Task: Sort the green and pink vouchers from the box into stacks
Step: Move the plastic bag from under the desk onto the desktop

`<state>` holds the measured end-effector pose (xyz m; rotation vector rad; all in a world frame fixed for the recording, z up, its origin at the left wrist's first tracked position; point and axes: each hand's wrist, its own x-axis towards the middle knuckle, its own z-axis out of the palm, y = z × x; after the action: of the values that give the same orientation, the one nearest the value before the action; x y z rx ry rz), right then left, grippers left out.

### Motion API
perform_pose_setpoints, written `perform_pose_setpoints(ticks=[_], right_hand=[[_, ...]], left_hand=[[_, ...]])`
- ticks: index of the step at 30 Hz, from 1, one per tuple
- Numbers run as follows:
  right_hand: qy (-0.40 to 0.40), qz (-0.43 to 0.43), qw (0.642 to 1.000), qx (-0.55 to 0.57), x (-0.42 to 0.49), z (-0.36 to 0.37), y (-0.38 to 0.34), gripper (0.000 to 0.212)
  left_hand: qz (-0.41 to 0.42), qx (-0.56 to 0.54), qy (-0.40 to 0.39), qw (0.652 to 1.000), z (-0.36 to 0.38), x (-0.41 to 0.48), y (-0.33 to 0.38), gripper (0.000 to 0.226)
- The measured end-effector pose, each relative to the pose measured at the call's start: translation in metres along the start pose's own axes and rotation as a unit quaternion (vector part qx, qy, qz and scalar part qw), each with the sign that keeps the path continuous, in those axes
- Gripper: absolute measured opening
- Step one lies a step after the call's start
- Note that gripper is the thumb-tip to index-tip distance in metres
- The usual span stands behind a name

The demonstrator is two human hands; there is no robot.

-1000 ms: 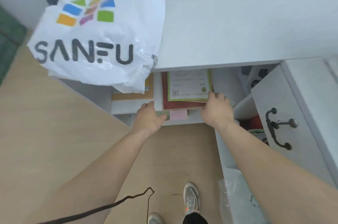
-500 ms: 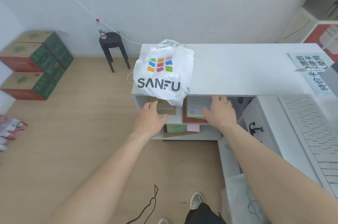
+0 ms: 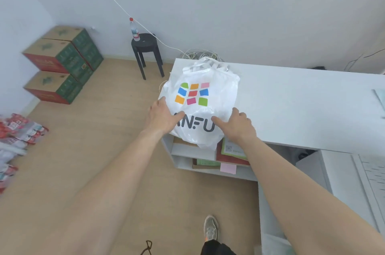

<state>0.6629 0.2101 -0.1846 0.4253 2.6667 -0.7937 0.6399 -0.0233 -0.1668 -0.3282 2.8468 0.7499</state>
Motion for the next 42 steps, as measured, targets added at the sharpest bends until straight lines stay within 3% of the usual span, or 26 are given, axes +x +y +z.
perform_pose_setpoints(ticks=[4,10,12,15,19,27,31,33,37,42], right_hand=[[-0.031,0.058,0.996,0.053,0.045,0.012,-0.011,0.117],[-0.075,0.056,0.986,0.135,0.088,0.030,-0.035,0.127],[-0.085,0.043,0.983,0.156,0.094,0.034,-0.040,0.123],[-0.082,0.017,0.980,0.180,0.100,0.035,-0.037,0.113],[-0.069,0.000,0.981,0.182,0.095,0.032,-0.027,0.103],[-0.102,-0.027,0.975,0.197,0.065,0.028,0.010,0.092],[-0.098,-0.032,0.966,0.237,0.046,0.029,0.018,0.082],[-0.079,-0.039,0.968,0.236,0.035,0.032,0.016,0.086],[-0.057,-0.049,0.966,0.246,0.016,0.042,0.015,0.085],[-0.050,-0.063,0.958,0.275,-0.017,0.047,0.009,0.103]], left_hand=[[-0.046,-0.050,-0.029,0.997,0.011,0.049,0.009,0.099],[-0.104,-0.164,-0.110,0.975,0.032,0.080,0.014,0.122],[-0.097,-0.174,-0.131,0.971,0.044,0.079,0.012,0.108],[-0.084,-0.197,-0.103,0.971,0.052,0.072,0.012,0.073],[-0.073,-0.205,-0.082,0.973,0.059,0.061,0.013,0.060],[-0.090,-0.191,-0.117,0.970,0.061,0.022,0.014,0.061],[-0.057,-0.204,-0.069,0.975,0.072,0.002,0.017,0.087],[-0.024,-0.227,-0.061,0.972,0.078,-0.007,0.014,0.097],[-0.010,-0.270,-0.049,0.961,0.082,-0.022,-0.003,0.091],[0.007,-0.305,-0.036,0.952,0.064,-0.052,-0.016,0.084]])
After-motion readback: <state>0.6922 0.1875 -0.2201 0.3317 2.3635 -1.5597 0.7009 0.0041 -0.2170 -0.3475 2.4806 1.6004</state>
